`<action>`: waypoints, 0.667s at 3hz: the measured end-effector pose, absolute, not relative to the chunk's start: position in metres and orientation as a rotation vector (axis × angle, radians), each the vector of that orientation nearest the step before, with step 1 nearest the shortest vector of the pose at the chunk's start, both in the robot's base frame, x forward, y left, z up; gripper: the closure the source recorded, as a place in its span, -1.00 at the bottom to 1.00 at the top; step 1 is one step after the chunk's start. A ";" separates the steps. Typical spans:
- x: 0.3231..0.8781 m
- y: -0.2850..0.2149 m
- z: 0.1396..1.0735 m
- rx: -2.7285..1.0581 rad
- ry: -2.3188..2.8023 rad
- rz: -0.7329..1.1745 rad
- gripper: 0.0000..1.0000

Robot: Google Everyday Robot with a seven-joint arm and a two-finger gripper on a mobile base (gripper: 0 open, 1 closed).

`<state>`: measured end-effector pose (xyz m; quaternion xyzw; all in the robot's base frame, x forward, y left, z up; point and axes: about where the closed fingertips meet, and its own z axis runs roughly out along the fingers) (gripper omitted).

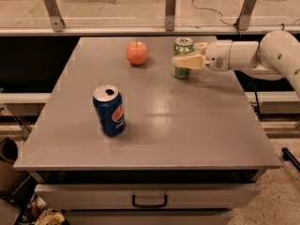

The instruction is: Pick green can

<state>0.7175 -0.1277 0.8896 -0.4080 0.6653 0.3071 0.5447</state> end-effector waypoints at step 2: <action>0.717 -0.121 0.903 -0.998 1.545 0.737 1.00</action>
Offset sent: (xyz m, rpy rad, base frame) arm -0.0019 0.0075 0.0323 0.0019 -0.0565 0.0587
